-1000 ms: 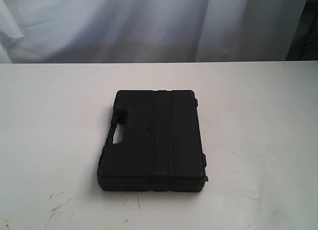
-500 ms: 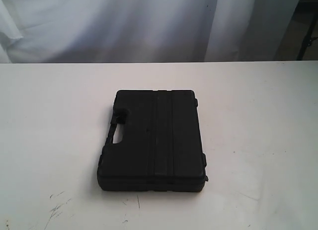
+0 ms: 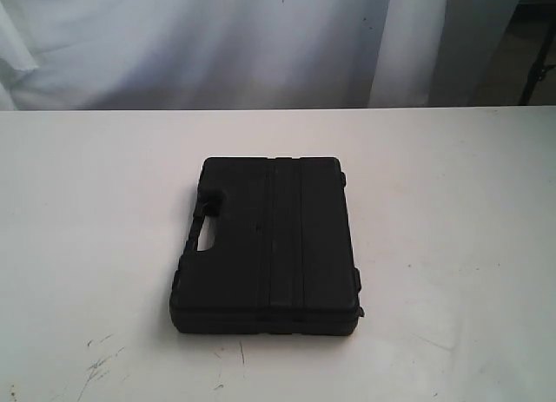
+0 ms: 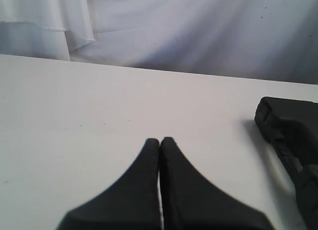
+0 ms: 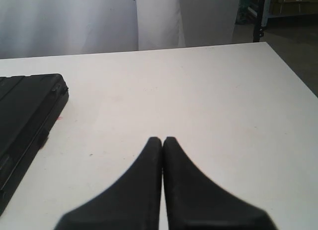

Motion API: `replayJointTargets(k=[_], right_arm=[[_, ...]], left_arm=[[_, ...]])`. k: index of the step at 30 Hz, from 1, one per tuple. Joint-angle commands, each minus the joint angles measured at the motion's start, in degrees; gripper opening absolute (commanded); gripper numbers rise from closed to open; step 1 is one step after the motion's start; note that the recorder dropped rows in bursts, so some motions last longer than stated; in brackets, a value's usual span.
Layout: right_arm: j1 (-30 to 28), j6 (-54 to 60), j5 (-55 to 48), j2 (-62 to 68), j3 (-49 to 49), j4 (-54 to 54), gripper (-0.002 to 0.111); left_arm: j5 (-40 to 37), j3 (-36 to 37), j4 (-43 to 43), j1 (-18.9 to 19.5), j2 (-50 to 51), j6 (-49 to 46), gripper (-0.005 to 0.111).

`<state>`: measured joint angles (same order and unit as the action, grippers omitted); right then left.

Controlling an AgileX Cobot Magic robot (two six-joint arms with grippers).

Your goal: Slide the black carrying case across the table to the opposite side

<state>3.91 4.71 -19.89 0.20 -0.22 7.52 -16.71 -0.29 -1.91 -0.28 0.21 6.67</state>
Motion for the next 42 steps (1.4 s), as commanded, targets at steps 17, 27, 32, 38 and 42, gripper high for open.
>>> replayJointTargets(k=[17,27,32,38,42], right_arm=[[0.1,0.7,-0.1,-0.2,0.2,-0.7,0.0],[0.1,0.7,-0.1,-0.2,0.2,-0.7,0.0],[0.1,0.7,-0.1,-0.2,0.2,-0.7,0.0],[0.1,0.7,-0.1,-0.2,0.2,-0.7,0.0],[0.1,-0.2,-0.1,-0.2,0.2,-0.7,0.0]], left_arm=[[0.4,0.3,0.0,-0.3,-0.2,0.2,0.0],[0.4,0.3,0.0,-0.3,-0.2,0.0,0.0],[0.4,0.3,0.0,-0.3,-0.2,0.0,0.0],[19.2,0.3,0.0,-0.3,-0.2,0.7,0.0],[30.7,0.3,0.0,-0.3,-0.2,0.7,0.0]])
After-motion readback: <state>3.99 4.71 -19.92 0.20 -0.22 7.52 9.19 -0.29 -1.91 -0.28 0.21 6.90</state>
